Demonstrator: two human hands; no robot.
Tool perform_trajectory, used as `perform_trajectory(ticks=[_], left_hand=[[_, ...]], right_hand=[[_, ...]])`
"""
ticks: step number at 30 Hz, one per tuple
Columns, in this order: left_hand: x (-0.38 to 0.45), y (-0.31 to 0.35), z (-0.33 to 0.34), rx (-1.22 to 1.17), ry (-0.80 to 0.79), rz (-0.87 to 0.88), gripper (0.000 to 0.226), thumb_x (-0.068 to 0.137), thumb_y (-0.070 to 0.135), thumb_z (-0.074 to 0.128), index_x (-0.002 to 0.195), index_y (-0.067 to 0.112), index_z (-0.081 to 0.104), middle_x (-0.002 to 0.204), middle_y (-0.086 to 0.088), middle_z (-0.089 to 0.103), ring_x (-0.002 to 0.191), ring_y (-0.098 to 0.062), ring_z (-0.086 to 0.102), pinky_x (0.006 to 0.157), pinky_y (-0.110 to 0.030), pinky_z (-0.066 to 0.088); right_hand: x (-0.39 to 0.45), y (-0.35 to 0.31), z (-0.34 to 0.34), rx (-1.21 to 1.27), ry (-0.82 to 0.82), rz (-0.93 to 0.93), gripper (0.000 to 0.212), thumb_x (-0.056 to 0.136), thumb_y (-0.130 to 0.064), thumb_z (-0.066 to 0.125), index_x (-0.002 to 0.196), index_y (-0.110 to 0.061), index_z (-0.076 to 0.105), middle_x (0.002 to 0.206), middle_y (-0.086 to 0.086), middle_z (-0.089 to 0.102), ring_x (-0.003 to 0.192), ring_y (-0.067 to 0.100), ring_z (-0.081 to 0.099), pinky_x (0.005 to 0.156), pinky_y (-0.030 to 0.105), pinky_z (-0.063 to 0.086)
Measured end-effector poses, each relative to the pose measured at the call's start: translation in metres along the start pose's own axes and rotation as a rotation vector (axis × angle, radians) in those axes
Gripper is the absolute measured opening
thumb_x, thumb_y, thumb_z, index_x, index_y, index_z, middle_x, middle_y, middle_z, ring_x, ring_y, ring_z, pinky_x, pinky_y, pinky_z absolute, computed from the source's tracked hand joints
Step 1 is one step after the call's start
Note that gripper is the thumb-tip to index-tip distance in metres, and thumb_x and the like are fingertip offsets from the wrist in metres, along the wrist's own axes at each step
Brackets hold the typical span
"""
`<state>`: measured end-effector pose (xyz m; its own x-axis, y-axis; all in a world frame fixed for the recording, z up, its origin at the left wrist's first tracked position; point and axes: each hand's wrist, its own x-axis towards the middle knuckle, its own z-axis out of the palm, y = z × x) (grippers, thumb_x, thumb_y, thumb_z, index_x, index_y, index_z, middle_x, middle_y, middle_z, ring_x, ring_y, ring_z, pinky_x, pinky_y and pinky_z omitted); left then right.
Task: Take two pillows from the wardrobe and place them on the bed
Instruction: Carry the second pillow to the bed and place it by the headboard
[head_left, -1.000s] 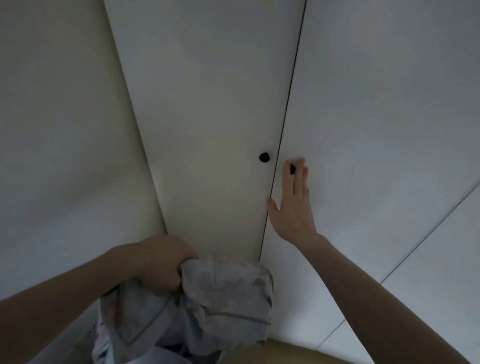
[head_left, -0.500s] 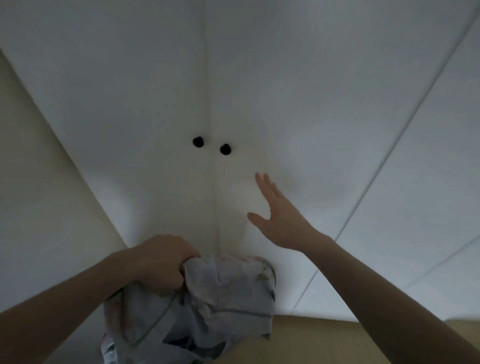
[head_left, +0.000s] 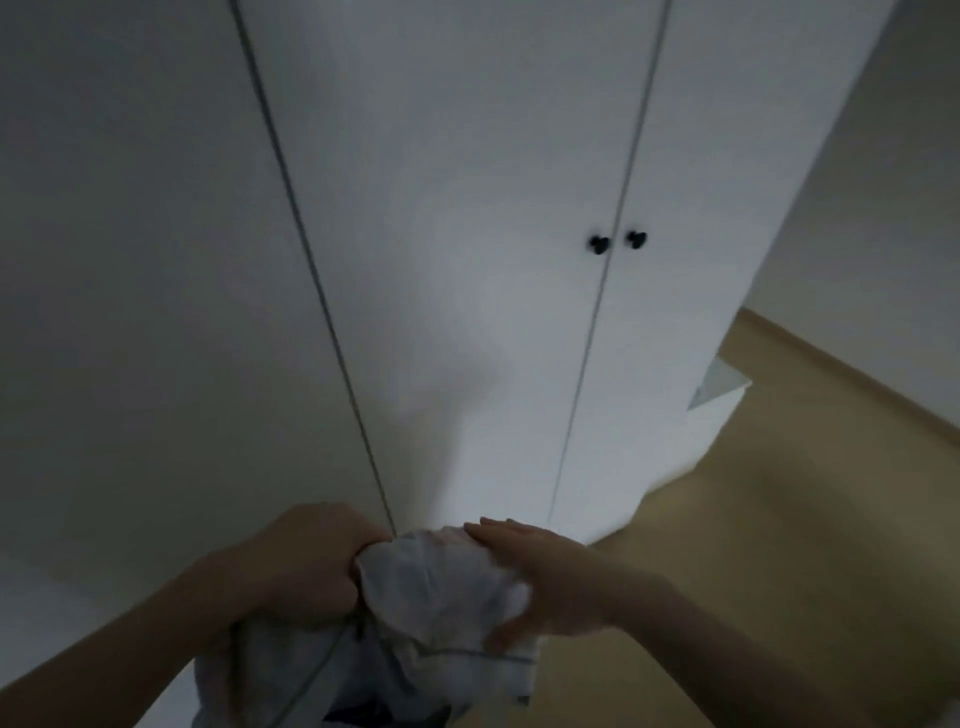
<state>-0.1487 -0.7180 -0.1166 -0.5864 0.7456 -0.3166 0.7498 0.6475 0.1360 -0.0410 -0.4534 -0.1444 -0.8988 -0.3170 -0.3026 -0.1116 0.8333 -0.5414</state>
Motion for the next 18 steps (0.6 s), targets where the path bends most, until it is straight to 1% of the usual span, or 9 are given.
perform_trajectory(ticks=[2, 6, 8, 10, 12, 14, 16, 18], left_hand=[[0.043, 0.033, -0.011, 0.02, 0.003, 0.059, 0.033, 0.071, 0.04, 0.058, 0.103, 0.035, 0.065, 0.104, 0.006, 0.071, 0.101, -0.018, 0.066, 0.073, -0.026, 0.044], [0.145, 0.11, -0.029, 0.075, 0.008, 0.244, 0.03, 0.076, 0.043, 0.063, 0.105, 0.038, 0.065, 0.11, 0.008, 0.072, 0.106, -0.017, 0.066, 0.074, -0.023, 0.037], [0.188, 0.144, -0.038, 0.101, 0.033, 0.339, 0.028, 0.077, 0.048, 0.063, 0.103, 0.039, 0.064, 0.108, 0.009, 0.072, 0.102, -0.016, 0.066, 0.073, -0.023, 0.037], [0.234, 0.187, -0.049, 0.115, 0.033, 0.43, 0.025, 0.078, 0.046, 0.063, 0.101, 0.038, 0.065, 0.103, 0.008, 0.072, 0.097, -0.016, 0.067, 0.071, -0.025, 0.039], [0.273, 0.229, -0.058, 0.113, -0.002, 0.488, 0.026, 0.077, 0.046, 0.061, 0.101, 0.038, 0.066, 0.1, 0.006, 0.072, 0.093, -0.018, 0.068, 0.07, -0.028, 0.044], [0.315, 0.27, -0.066, 0.134, -0.004, 0.577, 0.025, 0.077, 0.046, 0.058, 0.099, 0.035, 0.066, 0.098, 0.006, 0.071, 0.09, -0.02, 0.068, 0.069, -0.031, 0.045], [0.36, 0.306, -0.073, 0.151, -0.008, 0.648, 0.02, 0.079, 0.044, 0.056, 0.091, 0.03, 0.064, 0.095, 0.005, 0.069, 0.087, -0.023, 0.066, 0.067, -0.033, 0.045], [0.406, 0.338, -0.081, 0.154, -0.004, 0.706, 0.013, 0.08, 0.041, 0.056, 0.078, 0.028, 0.057, 0.087, 0.005, 0.067, 0.08, -0.024, 0.064, 0.065, -0.035, 0.047]], right_hand=[[-0.023, 0.037, -0.012, 0.019, 0.07, 0.054, 0.112, 0.073, -0.054, 0.086, 0.162, -0.033, 0.021, 0.166, -0.011, 0.028, 0.15, 0.01, 0.029, 0.118, 0.019, 0.019], [-0.082, 0.12, -0.039, 0.021, 0.274, 0.225, 0.113, 0.07, -0.063, 0.084, 0.16, -0.036, 0.023, 0.163, -0.012, 0.033, 0.146, 0.012, 0.035, 0.119, 0.027, 0.027], [-0.104, 0.153, -0.048, -0.019, 0.345, 0.3, 0.114, 0.067, -0.068, 0.083, 0.16, -0.034, 0.025, 0.162, -0.01, 0.037, 0.143, 0.013, 0.04, 0.119, 0.031, 0.03], [-0.132, 0.192, -0.056, -0.021, 0.422, 0.389, 0.11, 0.065, -0.072, 0.08, 0.157, -0.035, 0.032, 0.156, -0.009, 0.046, 0.137, 0.014, 0.047, 0.117, 0.033, 0.036], [-0.157, 0.226, -0.063, 0.001, 0.484, 0.47, 0.097, 0.067, -0.072, 0.077, 0.15, -0.039, 0.042, 0.145, -0.01, 0.056, 0.128, 0.014, 0.054, 0.111, 0.035, 0.042], [-0.183, 0.259, -0.071, 0.029, 0.541, 0.565, 0.079, 0.072, -0.068, 0.074, 0.142, -0.04, 0.05, 0.134, -0.01, 0.061, 0.119, 0.015, 0.058, 0.104, 0.035, 0.046], [-0.205, 0.292, -0.081, 0.058, 0.615, 0.664, 0.064, 0.074, -0.063, 0.071, 0.132, -0.041, 0.056, 0.124, -0.012, 0.065, 0.112, 0.015, 0.061, 0.095, 0.034, 0.05], [-0.223, 0.322, -0.096, 0.095, 0.676, 0.742, 0.055, 0.075, -0.06, 0.067, 0.125, -0.04, 0.059, 0.117, -0.014, 0.066, 0.107, 0.015, 0.063, 0.088, 0.032, 0.05]])
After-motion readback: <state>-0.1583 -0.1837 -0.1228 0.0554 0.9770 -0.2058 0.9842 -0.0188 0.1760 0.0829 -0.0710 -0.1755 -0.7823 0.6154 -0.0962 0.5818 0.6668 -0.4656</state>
